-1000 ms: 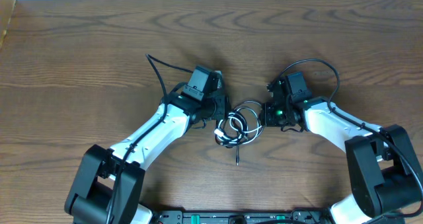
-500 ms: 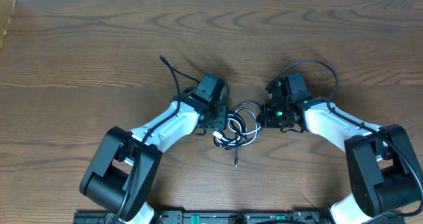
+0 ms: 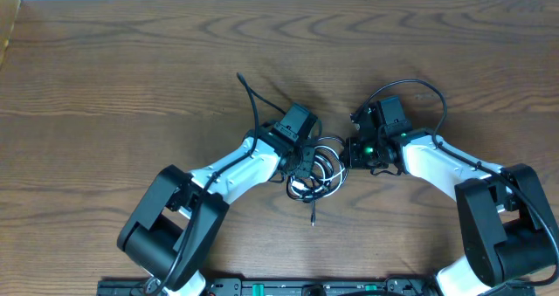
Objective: Untangle cables
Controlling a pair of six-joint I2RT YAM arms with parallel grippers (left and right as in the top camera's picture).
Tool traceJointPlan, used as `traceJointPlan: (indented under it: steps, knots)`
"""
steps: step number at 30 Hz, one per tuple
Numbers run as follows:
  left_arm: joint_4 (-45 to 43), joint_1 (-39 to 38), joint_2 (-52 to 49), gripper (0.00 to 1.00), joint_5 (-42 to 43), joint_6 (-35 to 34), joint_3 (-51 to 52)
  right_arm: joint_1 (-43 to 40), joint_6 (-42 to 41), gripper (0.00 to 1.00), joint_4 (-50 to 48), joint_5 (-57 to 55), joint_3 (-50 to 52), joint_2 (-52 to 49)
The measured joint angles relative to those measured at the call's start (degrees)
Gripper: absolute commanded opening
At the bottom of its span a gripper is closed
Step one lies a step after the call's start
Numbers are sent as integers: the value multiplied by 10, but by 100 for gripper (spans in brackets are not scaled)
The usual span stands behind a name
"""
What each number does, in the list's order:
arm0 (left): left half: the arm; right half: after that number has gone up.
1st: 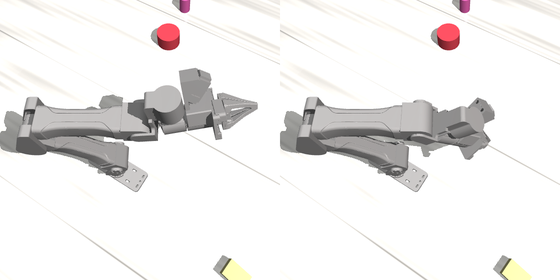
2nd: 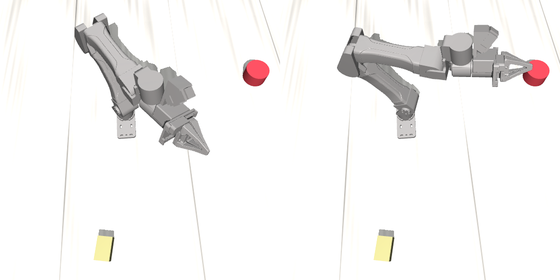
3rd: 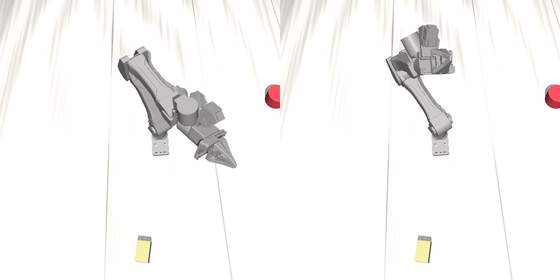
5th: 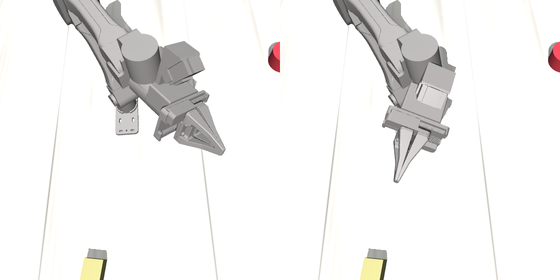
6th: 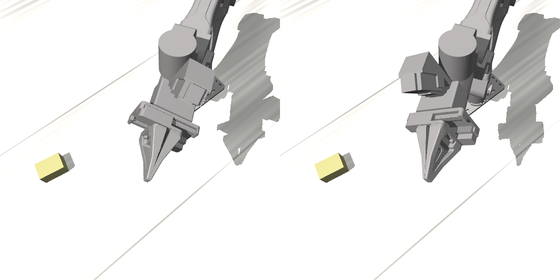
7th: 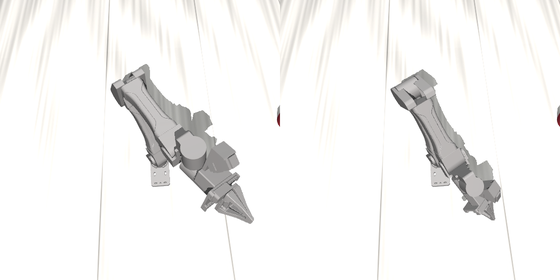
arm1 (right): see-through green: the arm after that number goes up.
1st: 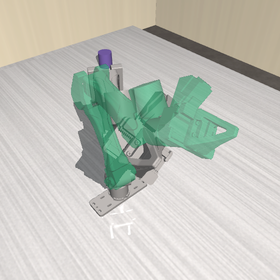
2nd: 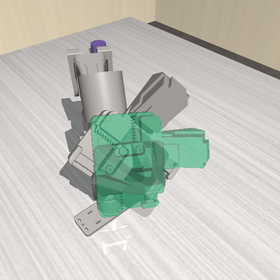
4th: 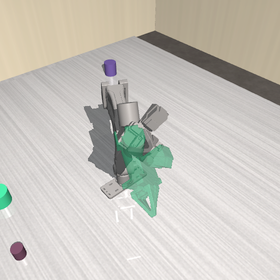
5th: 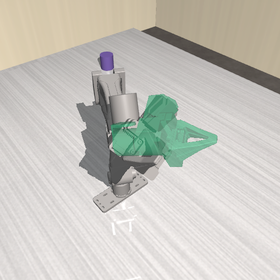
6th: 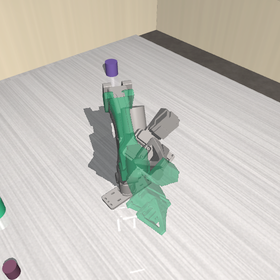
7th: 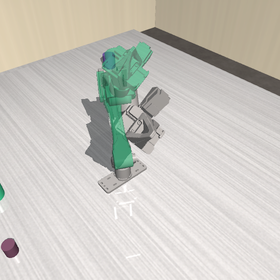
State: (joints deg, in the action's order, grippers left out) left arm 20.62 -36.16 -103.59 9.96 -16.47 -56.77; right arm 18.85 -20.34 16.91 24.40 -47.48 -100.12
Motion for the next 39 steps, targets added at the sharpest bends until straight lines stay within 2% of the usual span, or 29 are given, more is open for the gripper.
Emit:
traceJointPlan:
  steps: [10,18,21,27,32,39]
  knots:
    - [17,-2,12,7,6,0,4,1,1,1,45,-30,-7,5]
    - [33,53,205,7,44,-9,22,2,-10,1,107,-173,-21,23]
    - [56,99,292,7,59,-16,22,1,-17,1,110,-222,-23,24]
    - [118,202,368,7,70,-17,22,-28,-18,1,127,-253,-21,31]
    - [148,226,365,8,76,-17,22,-89,-19,1,137,-254,5,81]
    - [179,227,301,7,83,-30,22,-133,-19,1,103,-215,7,262]
